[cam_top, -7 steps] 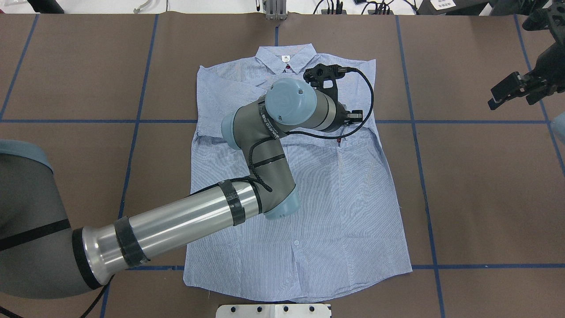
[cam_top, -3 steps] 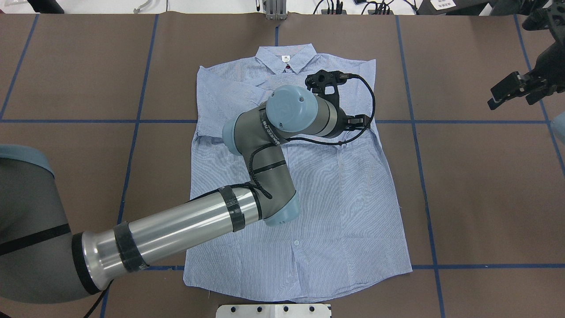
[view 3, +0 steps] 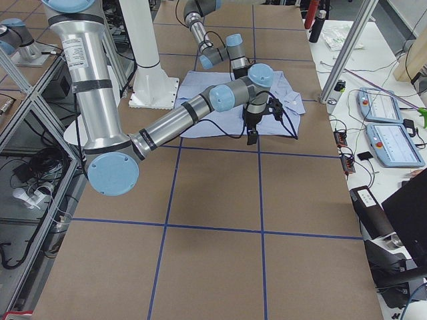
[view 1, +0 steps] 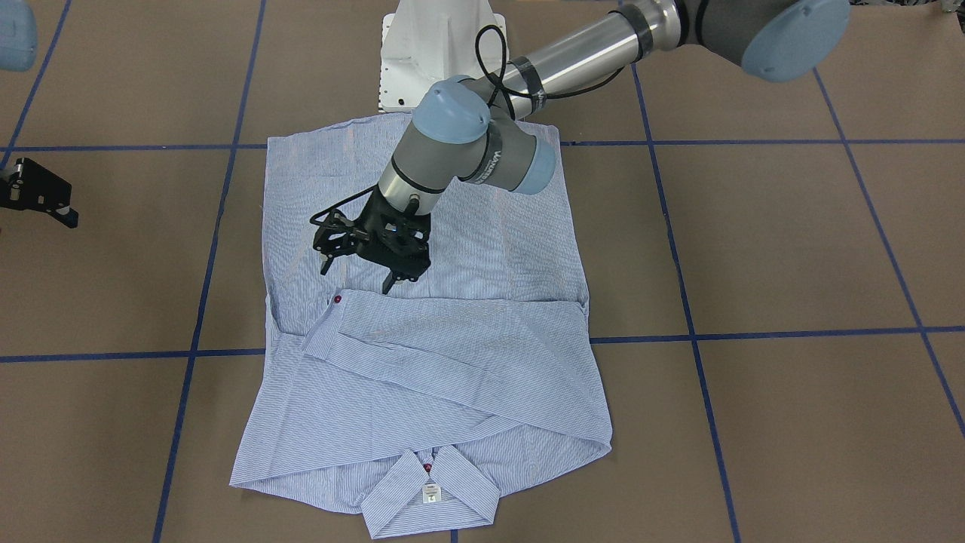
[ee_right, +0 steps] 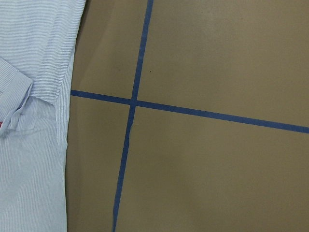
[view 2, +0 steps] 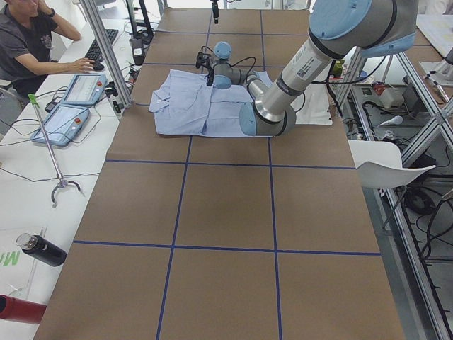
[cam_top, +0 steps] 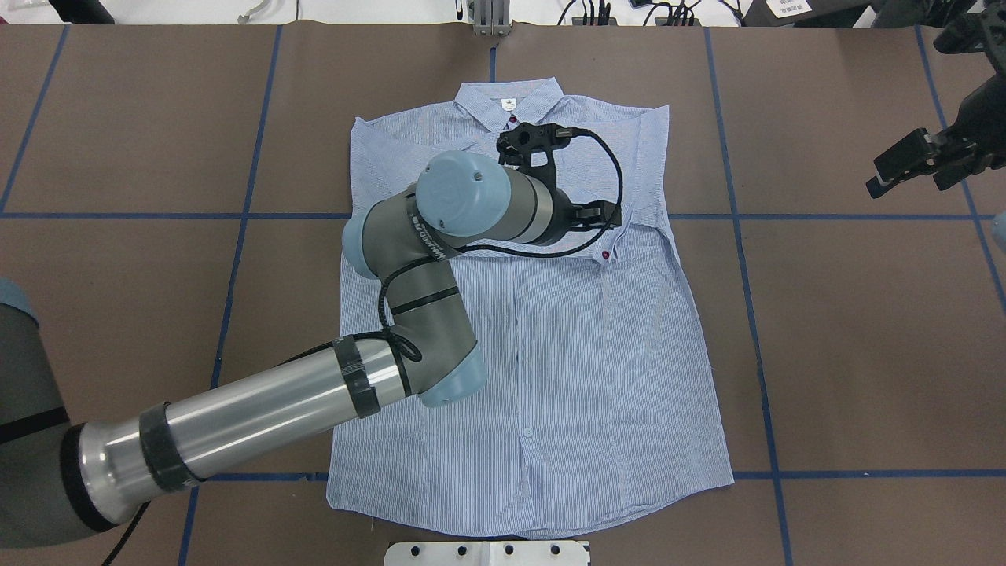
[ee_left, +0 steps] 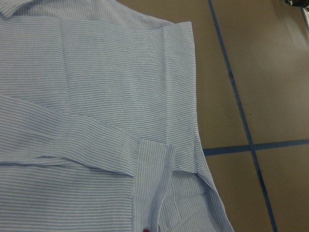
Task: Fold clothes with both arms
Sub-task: 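Release the sleeve and draw the left gripper back toward the shirt side, then move the right gripper to the hem corner while the left gripper holds the side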
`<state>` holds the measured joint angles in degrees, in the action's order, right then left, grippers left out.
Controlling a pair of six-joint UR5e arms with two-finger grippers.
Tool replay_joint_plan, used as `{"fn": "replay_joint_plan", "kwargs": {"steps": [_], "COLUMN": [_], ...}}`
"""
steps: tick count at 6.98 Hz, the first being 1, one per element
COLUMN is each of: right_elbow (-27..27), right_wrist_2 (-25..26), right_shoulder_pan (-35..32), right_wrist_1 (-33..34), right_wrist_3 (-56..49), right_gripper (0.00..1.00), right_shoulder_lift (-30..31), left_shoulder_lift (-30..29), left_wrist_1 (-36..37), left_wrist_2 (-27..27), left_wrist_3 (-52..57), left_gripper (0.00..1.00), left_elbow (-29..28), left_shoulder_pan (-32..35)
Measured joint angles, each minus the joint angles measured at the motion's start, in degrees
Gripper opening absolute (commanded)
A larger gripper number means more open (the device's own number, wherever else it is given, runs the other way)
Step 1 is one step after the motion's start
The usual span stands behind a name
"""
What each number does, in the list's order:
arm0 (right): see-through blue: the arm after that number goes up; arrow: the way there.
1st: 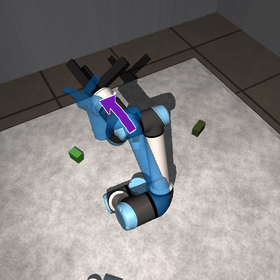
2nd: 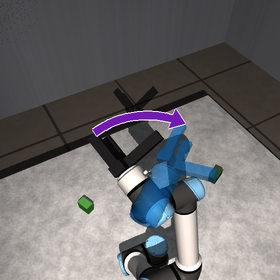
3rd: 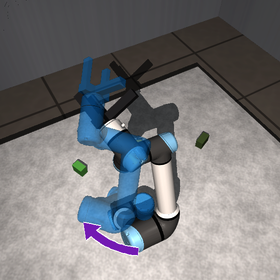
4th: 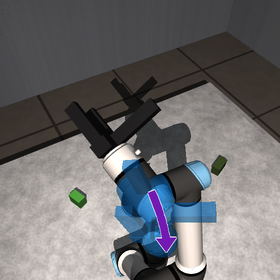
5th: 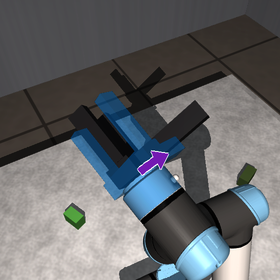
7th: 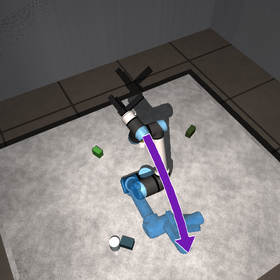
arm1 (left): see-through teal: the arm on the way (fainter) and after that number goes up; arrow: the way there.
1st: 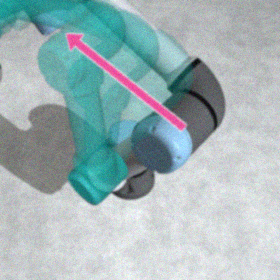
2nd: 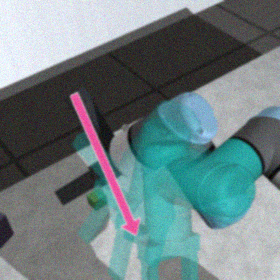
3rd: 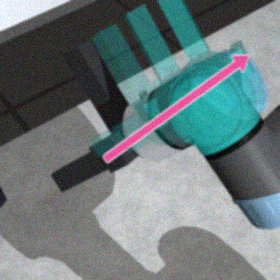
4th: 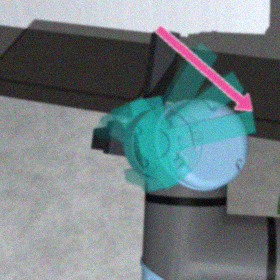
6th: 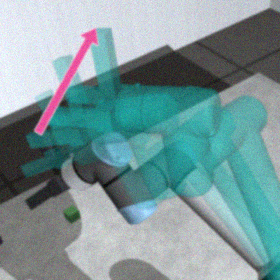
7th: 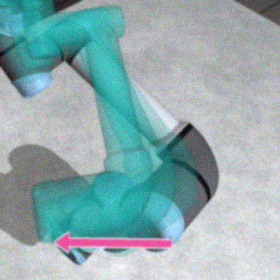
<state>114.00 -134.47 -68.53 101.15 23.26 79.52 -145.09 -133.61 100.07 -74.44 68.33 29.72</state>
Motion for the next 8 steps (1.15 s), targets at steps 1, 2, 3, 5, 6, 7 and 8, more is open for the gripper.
{"fn": "replay_joint_plan", "kwargs": {"steps": [1,2,3,5,6,7,8], "right_elbow": [2.27,3.78,4.30,4.27,4.36,4.56,4.65], "right_wrist_2": [-0.08,-0.14,-0.05,1.33,3.53,6.75,10.82], "right_shoulder_pan": [0.28,1.53,4.19,12.68,17.72,23.14,28.86], "right_wrist_1": [-0.84,-4.38,-12.06,-31.10,-35.39,-37.00,-37.50], "right_wrist_3": [3.73,8.28,14.00,30.54,37.94,43.10,46.75], "right_gripper": [1.00,1.00,1.00,1.00,1.00,1.00,1.00], "right_shoulder_lift": [0.84,2.61,6.00,12.78,14.08,14.54,14.71], "left_shoulder_lift": [4.25,9.16,14.14,22.96,25.14,26.13,26.74], "left_wrist_1": [3.63,8.01,13.09,20.09,21.39,21.86,21.98], "left_wrist_2": [0.54,2.01,3.83,6.09,6.40,6.49,6.52], "left_wrist_3": [-0.05,0.13,0.95,4.10,4.71,4.94,5.01], "left_gripper": [0.99,0.99,0.99,0.99,0.99,0.99,0.99], "left_elbow": [6.39,13.88,21.97,35.87,39.06,40.32,40.79], "left_shoulder_pan": [0.77,1.82,3.35,6.05,6.47,6.63,6.68]}}
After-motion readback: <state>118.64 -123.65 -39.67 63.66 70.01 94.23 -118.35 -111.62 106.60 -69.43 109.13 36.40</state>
